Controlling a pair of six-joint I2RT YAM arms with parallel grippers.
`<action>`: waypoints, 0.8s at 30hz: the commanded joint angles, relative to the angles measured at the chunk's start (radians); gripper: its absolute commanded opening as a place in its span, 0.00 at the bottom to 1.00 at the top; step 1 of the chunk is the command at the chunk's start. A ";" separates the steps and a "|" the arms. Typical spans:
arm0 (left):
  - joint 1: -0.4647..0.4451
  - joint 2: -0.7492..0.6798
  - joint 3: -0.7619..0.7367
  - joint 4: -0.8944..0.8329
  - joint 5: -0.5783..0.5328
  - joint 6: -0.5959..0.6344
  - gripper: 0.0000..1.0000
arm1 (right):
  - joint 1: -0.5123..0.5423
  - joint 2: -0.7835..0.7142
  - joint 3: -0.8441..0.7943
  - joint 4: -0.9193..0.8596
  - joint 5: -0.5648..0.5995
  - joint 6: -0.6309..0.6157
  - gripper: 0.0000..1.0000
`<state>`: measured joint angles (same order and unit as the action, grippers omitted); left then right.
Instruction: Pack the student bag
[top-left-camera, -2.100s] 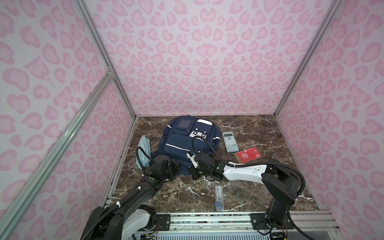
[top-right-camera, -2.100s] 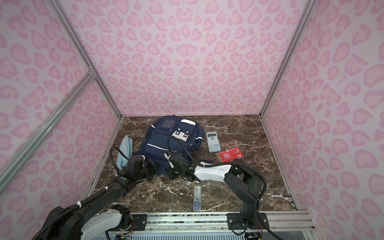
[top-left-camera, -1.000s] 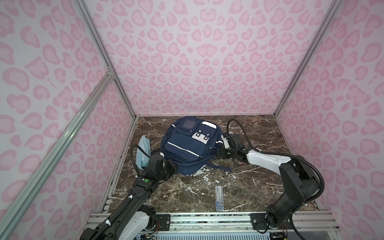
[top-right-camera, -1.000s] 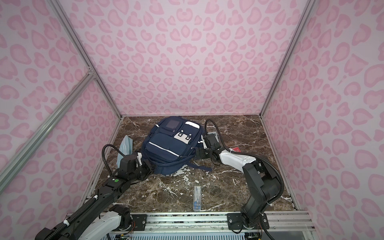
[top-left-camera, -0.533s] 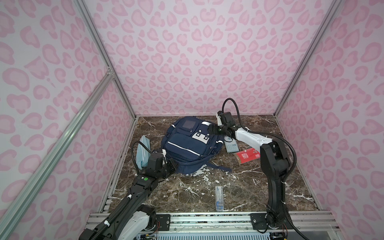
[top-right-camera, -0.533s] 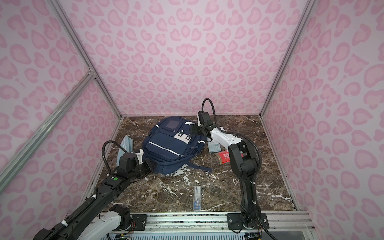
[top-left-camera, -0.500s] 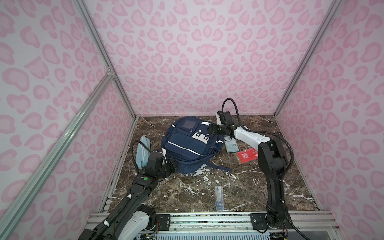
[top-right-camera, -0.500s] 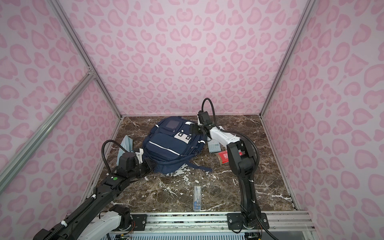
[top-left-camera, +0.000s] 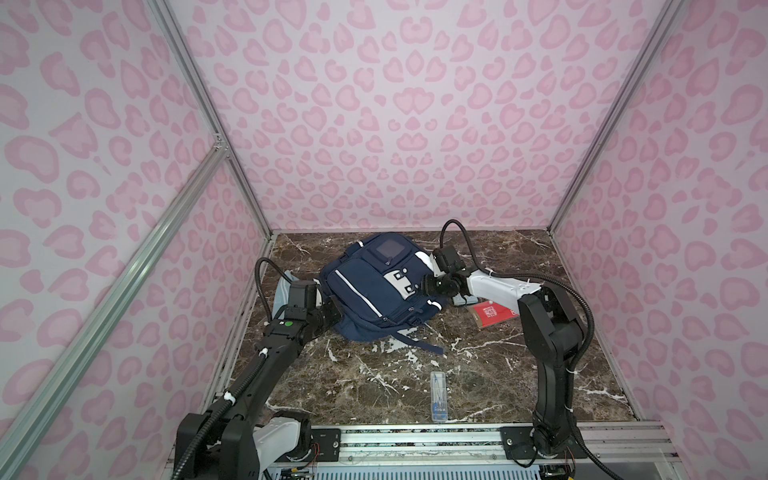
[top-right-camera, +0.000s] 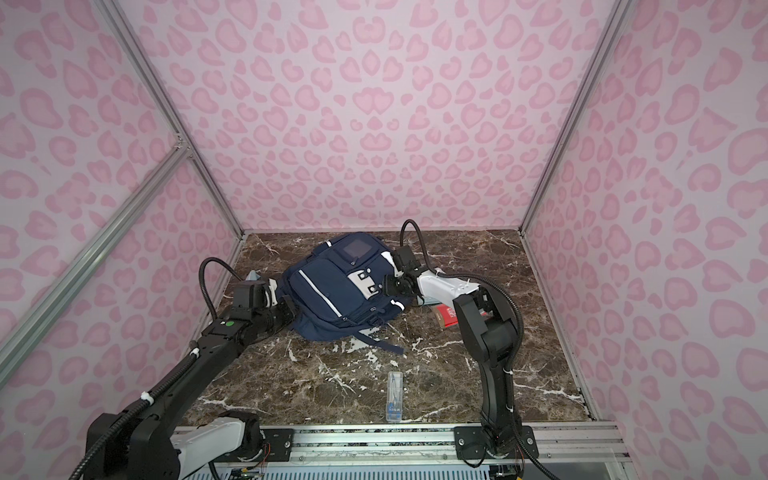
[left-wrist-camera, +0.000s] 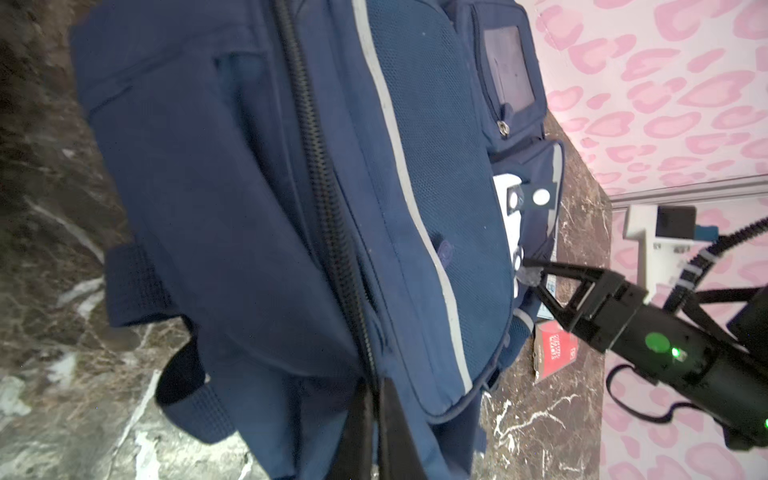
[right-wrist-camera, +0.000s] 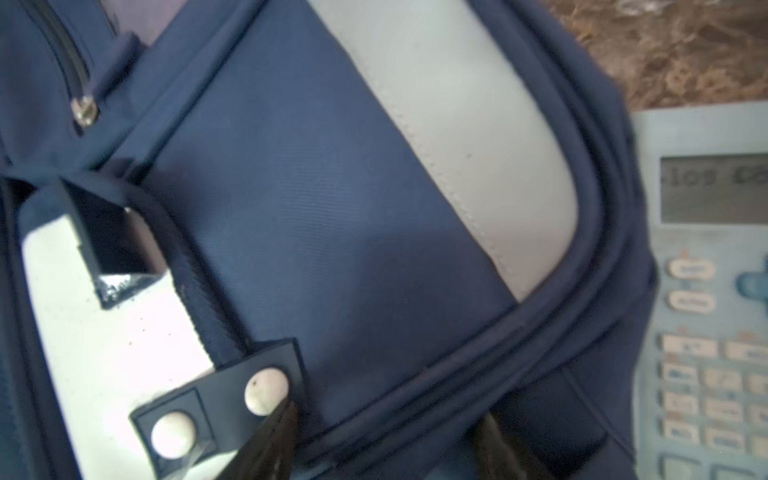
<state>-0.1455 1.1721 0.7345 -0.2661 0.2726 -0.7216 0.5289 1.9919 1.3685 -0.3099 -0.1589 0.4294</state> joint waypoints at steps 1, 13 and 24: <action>0.003 0.035 0.039 0.099 0.039 0.011 0.07 | 0.057 -0.050 -0.081 -0.063 0.058 -0.066 0.68; 0.007 0.055 0.062 0.054 -0.115 0.044 0.75 | 0.173 -0.260 -0.229 -0.009 0.093 -0.123 0.72; -0.129 -0.143 0.044 0.054 -0.014 -0.013 0.77 | 0.168 -0.462 -0.315 0.255 0.202 -0.718 0.82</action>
<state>-0.2516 1.0332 0.8074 -0.2646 0.1432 -0.6823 0.6975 1.5433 1.0798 -0.1772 0.0261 0.0082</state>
